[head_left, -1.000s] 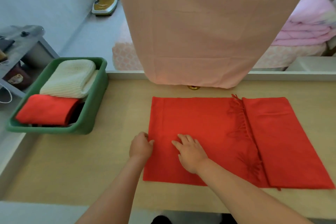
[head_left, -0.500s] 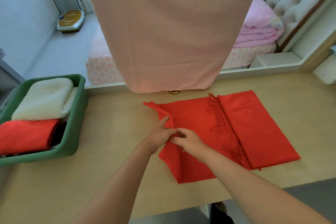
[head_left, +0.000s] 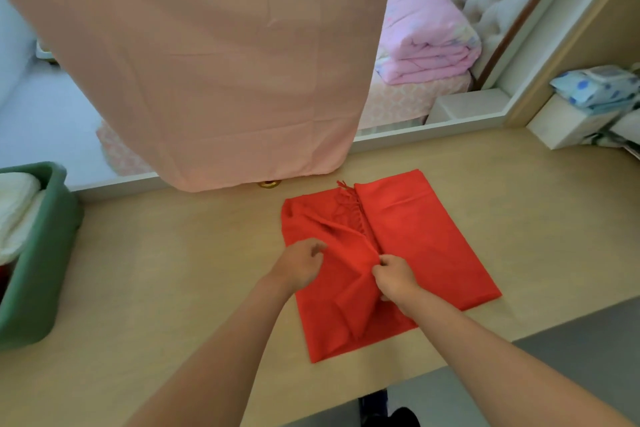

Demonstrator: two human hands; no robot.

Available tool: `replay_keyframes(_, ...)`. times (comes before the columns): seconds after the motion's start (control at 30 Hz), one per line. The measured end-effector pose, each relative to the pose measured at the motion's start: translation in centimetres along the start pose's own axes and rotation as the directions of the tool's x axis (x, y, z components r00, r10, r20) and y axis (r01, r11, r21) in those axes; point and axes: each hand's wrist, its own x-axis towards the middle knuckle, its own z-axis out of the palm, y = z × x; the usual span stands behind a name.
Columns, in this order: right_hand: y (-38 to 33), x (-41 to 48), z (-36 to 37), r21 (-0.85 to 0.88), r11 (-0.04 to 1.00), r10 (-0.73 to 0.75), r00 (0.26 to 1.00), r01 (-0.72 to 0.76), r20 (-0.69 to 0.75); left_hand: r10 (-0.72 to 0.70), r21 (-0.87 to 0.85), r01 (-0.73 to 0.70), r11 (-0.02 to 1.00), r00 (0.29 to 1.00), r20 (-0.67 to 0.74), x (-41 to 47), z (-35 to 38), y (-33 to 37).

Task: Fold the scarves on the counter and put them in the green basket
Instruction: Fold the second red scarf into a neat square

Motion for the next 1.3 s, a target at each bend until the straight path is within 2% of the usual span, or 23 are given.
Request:
replay_keyframes(0.13,1.8,1.6,-1.4,-0.127,0.991,0.048,0.995,-0.038,0.082,0.060,0.223,-0.051,0.974,0.998,-0.034,2.3,1.8,0.5)
replay_keyframes(0.3,0.9,3.4,-1.5,-0.337,0.939,0.037,0.996,-0.064,-0.085,0.157,0.422,-0.076,0.903,0.975,-0.159,5.7,1.5,2.4)
replay_keyframes(0.4,0.6,4.3,-1.0,-0.440,0.897,0.025,0.998,-0.048,-0.058,0.214,0.558,-0.129,0.819,0.973,-0.089,8.8,1.0,3.4)
replay_keyframes(0.53,1.2,5.1,-0.7,-0.475,0.880,-0.006,1.000,0.001,-0.008,0.151,0.701,-0.144,0.698,0.987,0.052,12.6,0.8,3.5)
replay_keyframes(0.63,1.7,5.8,-0.9,-0.461,0.886,-0.058,0.998,0.052,0.001,0.120,0.703,-0.098,0.704,0.993,0.018,14.4,1.1,2.5)
replay_keyframes(0.7,2.0,6.2,-1.1,-0.444,0.892,-0.096,0.995,0.087,0.002,0.157,0.676,-0.082,0.733,0.986,-0.051,14.8,1.0,2.0)
replay_keyframes(0.83,1.6,6.2,-1.9,-0.384,0.908,-0.178,0.984,0.166,0.005,0.300,0.483,-0.146,0.864,0.918,-0.259,14.8,1.0,2.2)
replay_keyframes(0.93,1.1,6.3,-2.7,-0.385,0.904,-0.208,0.978,0.187,-0.014,0.306,0.342,-0.183,0.922,0.884,-0.353,15.7,0.4,3.8)
replay_keyframes(1.07,-0.8,8.1,-2.9,-0.280,0.942,-0.161,0.981,0.185,0.109,0.248,0.291,-0.144,0.946,0.899,-0.361,16.5,-0.6,2.9)
replay_keyframes(1.17,-3.3,10.6,-1.9,-0.194,0.966,-0.153,0.982,0.173,0.112,0.208,0.328,-0.091,0.940,0.916,-0.343,15.6,-1.3,0.2)
replay_keyframes(1.3,-6.4,13.6,0.2,-0.191,0.962,-0.171,0.976,0.195,0.132,0.211,0.408,-0.094,0.908,0.944,-0.253,13.4,-2.4,-2.8)
